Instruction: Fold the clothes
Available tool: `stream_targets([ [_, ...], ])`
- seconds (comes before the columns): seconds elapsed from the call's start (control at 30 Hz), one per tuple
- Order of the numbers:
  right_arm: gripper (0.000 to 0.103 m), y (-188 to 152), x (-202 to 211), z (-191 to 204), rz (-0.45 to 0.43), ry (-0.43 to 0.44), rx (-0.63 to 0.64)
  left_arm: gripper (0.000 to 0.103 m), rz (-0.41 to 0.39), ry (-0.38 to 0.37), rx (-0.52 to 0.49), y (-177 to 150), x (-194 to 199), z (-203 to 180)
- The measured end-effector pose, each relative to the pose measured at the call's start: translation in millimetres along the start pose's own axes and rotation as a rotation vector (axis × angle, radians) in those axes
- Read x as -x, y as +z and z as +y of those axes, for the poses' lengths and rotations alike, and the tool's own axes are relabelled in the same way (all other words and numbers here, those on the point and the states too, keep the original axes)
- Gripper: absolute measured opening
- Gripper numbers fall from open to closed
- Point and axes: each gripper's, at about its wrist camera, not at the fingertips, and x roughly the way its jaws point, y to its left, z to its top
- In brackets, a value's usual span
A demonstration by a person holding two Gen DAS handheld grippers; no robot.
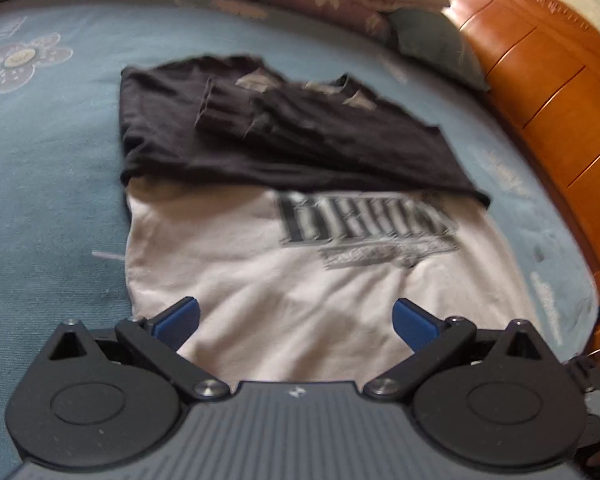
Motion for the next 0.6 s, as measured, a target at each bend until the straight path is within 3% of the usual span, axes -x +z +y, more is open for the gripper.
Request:
stream_targets([
  [0.2,0.103,1,1,-1,0.006,0.008,0.018,0.101,-0.005,0.011,-0.046,-12,16,1],
  [0.3,0.103,4,2,0,0.02,0.013,0.03,0.102,-0.024,-0.045,-0.108,-32,40,-18],
  [0.47,0.103,5,4,1,0.026,0.019,0.058,0.102,0.025,-0.081,-0.202,-87,48,-52],
  [0.6,0.103,6,7,2,0.032,0.024,0.08,0.102,0.019,-0.047,-0.225,-129,46,-58],
])
